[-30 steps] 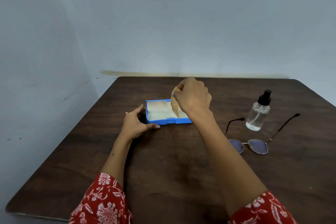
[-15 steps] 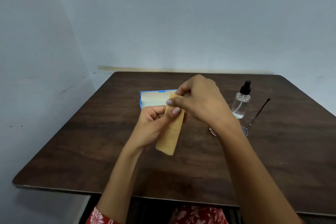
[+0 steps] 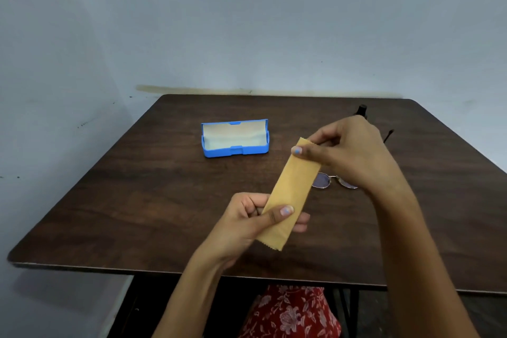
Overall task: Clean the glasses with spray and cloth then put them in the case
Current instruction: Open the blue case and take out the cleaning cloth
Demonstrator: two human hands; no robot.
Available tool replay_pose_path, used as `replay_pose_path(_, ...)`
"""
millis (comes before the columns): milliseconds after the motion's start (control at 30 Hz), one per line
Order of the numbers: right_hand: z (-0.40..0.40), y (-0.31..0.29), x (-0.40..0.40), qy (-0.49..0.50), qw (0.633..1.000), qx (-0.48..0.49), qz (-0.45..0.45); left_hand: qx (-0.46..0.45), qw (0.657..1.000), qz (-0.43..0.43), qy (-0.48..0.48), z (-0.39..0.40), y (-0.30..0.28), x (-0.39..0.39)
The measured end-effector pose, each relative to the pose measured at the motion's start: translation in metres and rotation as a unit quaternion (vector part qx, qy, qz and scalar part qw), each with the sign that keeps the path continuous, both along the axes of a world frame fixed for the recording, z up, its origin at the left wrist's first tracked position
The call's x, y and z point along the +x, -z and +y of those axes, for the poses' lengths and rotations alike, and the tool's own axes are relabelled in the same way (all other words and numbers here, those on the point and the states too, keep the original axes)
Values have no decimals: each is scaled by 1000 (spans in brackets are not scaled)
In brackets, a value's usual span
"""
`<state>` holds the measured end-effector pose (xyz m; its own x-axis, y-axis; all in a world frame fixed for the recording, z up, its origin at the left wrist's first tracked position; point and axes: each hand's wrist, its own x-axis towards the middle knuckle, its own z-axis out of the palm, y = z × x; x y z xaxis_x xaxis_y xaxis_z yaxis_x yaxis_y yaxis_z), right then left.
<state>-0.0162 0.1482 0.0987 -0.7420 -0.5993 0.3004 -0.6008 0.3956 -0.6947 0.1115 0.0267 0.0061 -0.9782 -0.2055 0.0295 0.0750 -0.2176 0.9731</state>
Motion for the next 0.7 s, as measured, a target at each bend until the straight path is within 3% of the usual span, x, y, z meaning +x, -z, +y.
replay_pose_path(100,10,10,5,28,999,-15,-6,19,1000,10,16,9,1,4)
replay_pose_path(233,31,24,10,164,985,-13,54,61,997,37,-22,22,7,5)
replay_pose_path(333,38,32,16,68,994,24,-81,54,996,39,-57,26,11,4)
replay_pose_path(433,35,39,22,-80,968,15,-238,17,996,25,-87,24,15,3)
replay_pose_path(633,25,60,14,-136,945,-25,-297,42,995,2,-86,21,17,0)
replay_pose_path(700,20,65,13,-139,937,-60,-315,10,994,-3,-111,19,18,-2)
